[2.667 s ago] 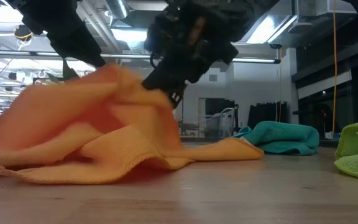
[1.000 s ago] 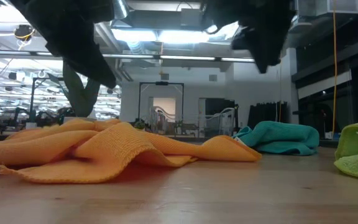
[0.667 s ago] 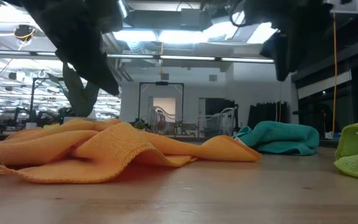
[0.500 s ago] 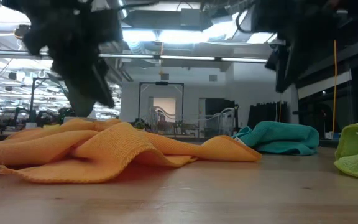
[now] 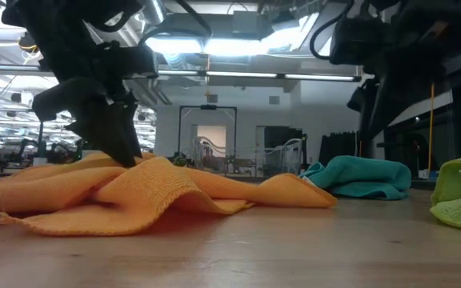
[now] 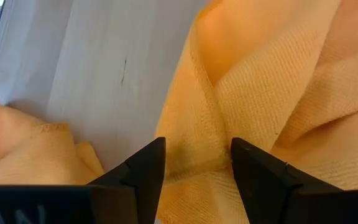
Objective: Fold microfiber towels
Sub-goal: Fold the bottom orange microfiber towel
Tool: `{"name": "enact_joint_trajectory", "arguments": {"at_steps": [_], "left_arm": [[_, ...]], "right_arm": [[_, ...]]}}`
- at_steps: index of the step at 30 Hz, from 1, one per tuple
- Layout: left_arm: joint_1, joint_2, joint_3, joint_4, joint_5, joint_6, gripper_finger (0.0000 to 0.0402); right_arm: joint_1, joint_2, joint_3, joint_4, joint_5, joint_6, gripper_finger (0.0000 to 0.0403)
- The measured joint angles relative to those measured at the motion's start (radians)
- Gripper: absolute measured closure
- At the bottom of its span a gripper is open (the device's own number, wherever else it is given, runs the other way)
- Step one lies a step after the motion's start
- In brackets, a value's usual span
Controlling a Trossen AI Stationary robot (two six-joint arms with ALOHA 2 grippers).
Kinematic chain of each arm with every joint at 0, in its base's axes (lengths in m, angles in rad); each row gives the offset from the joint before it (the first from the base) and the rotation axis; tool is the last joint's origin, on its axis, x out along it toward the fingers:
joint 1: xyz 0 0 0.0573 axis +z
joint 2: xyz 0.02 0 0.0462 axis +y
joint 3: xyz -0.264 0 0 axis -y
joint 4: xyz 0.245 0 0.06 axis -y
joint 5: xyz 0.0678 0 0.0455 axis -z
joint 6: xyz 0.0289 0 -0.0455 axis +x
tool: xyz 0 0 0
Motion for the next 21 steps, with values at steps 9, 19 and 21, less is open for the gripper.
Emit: {"name": "enact_joint_trajectory", "arguments": {"at_steps": [9, 19, 21], "left_arm": [[-0.017, 0.0, 0.0, -0.018, 0.064, 0.072, 0.0225], [0.007, 0.0, 0.0, -0.009, -0.053, 0.037, 0.0225], [0.014, 0.0, 0.0, -0.006, -0.054, 0.019, 0.0225]], "right_arm": [[0.0, 0.0, 0.0, 0.041, 0.003, -0.042, 0.0236], [0.0, 0.0, 0.0, 0.044, 0.005, -0.042, 0.0236], [0.0, 0.0, 0.0, 0.045, 0.005, -0.042, 0.0236]]}}
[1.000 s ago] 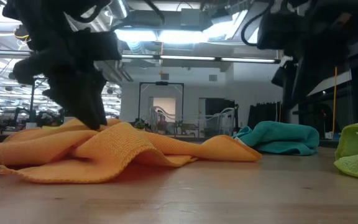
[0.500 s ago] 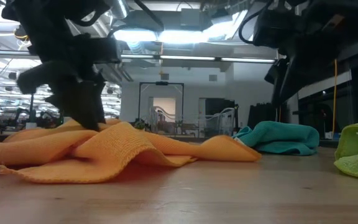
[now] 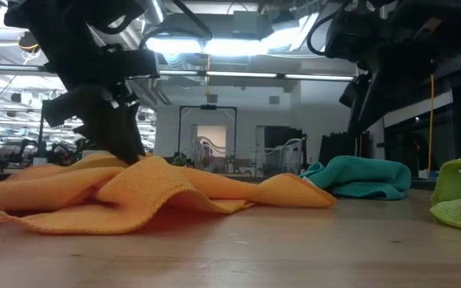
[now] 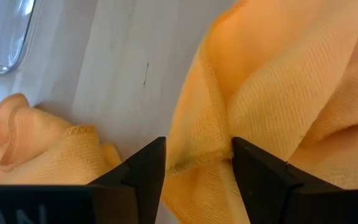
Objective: Fold microfiber towels
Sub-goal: Fold the bottom orange microfiber towel
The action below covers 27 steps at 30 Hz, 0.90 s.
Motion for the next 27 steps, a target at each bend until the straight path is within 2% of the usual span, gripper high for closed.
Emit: {"name": "enact_joint_trajectory", "arguments": {"at_steps": [13, 27], "left_arm": [[0.001, 0.0, 0.0, 0.056, 0.045, 0.004, 0.0236], [0.001, 0.0, 0.0, 0.047, 0.046, 0.004, 0.0342]], "right_arm": [[0.0, 0.0, 0.0, 0.017, 0.0, 0.0, 0.0236], [0.0, 0.0, 0.0, 0.04, 0.0, 0.0, 0.0236]]}}
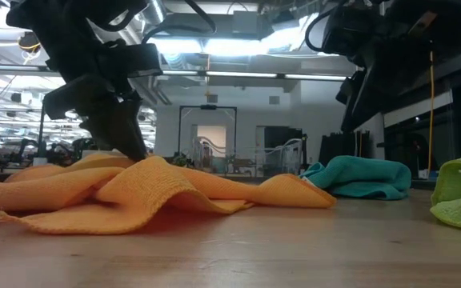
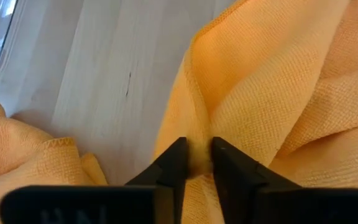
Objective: Fold microfiber towels
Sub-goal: Fold the bottom orange microfiber towel
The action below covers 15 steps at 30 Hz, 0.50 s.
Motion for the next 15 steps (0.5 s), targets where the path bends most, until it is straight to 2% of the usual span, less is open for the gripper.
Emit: {"name": "enact_joint_trajectory", "arguments": {"at_steps": [5, 15], "left_arm": [[0.0, 0.0, 0.0, 0.002, 0.0, 0.0, 0.0393], [0.0, -0.032, 0.001, 0.047, -0.007, -0.001, 0.0399]], "right_arm": [[0.0, 0.0, 0.0, 0.0, 0.0, -0.001, 0.0236], [0.0, 0.0, 0.0, 0.004, 0.0, -0.001, 0.0236]]}}
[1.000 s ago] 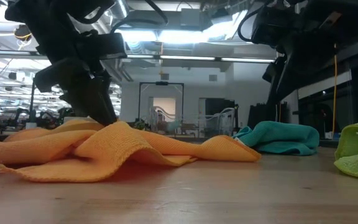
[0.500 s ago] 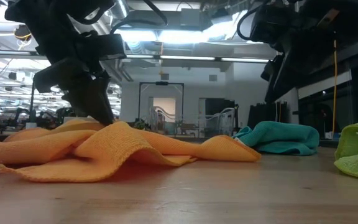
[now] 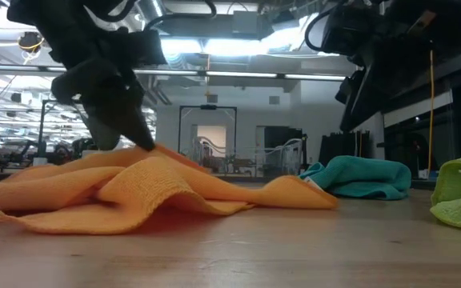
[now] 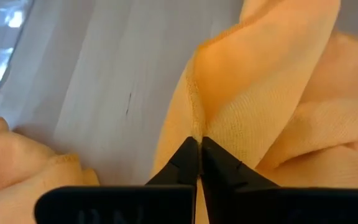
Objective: Fold microfiber towels
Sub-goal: Fold the bottom orange microfiber towel
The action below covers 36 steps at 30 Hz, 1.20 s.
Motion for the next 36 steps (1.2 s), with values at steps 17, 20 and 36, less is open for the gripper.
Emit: {"name": "enact_joint_trajectory", "arguments": {"at_steps": [17, 20, 36], "left_arm": [[0.0, -0.037, 0.0, 0.041, 0.016, -0.024, 0.04], [0.006, -0.037, 0.0, 0.074, 0.017, -0.041, 0.0399], [0.031, -0.037, 0.0, 0.083, 0.019, -0.06, 0.0396]], "right_arm": [[0.0, 0.039, -0.023, 0.122, 0.0, -0.022, 0.0236], [0.0, 0.094, -0.023, 0.168, -0.001, -0.022, 0.0236], [0.0, 0.333, -0.023, 0.339, 0.05, 0.34, 0.0236]]}}
